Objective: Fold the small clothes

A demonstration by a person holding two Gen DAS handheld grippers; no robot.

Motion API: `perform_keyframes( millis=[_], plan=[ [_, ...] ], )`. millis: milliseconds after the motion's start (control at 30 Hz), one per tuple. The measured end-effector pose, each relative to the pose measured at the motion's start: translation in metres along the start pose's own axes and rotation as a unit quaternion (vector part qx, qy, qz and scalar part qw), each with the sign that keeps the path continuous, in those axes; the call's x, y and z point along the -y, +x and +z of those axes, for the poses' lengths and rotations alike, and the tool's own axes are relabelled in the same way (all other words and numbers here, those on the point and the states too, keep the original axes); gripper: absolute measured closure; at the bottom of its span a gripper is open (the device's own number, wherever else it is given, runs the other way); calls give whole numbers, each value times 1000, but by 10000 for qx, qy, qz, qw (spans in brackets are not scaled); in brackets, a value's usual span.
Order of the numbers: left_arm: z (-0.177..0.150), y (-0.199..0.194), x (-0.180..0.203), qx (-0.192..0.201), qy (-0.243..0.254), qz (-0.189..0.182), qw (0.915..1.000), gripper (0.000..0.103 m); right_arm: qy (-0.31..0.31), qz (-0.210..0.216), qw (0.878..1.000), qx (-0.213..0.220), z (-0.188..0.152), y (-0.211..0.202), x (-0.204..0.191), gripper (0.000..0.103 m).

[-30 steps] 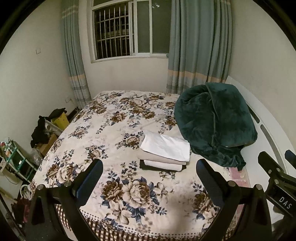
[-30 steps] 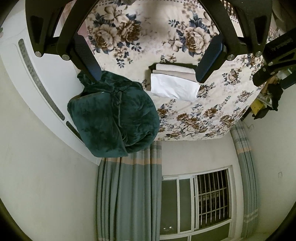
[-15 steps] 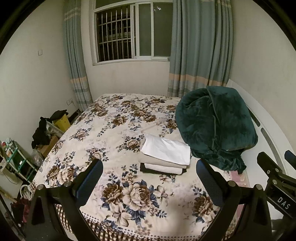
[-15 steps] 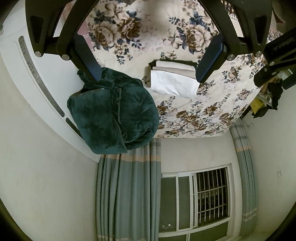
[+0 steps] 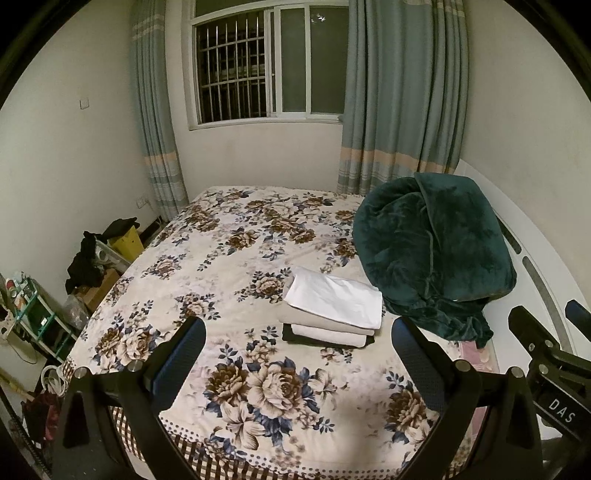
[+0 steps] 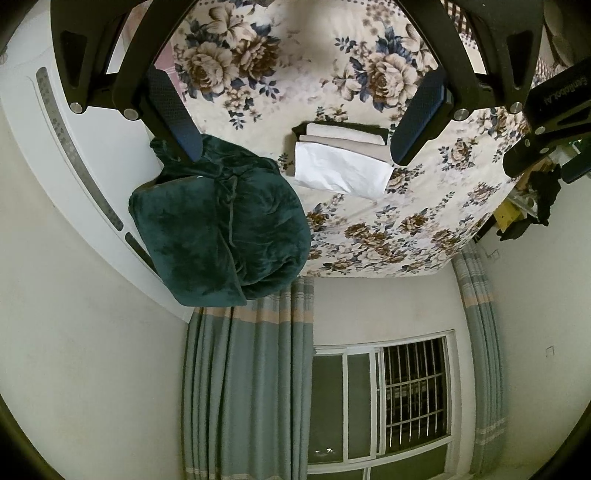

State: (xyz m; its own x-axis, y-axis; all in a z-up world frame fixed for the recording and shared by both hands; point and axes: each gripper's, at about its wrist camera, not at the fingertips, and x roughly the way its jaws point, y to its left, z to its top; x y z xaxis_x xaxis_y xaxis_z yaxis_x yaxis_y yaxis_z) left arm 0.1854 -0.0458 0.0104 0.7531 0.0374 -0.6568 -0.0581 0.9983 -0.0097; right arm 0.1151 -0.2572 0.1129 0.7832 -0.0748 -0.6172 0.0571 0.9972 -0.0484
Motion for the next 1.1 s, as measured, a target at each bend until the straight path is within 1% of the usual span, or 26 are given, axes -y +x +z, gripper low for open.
perform_keyframes(
  millis=[633, 833, 1100],
  plan=[
    [-2, -2, 0, 5, -8, 51, 10000, 0, 4, 10, 10000, -1, -2, -1, -3, 0],
    [-10, -6, -5, 15, -38, 109, 9999, 0, 6, 16, 10000, -1, -3, -1, -3, 0],
    [-14, -10, -15, 149, -29, 202, 9997, 0, 4, 29, 10000, 2, -3, -1, -8, 0]
  ],
)
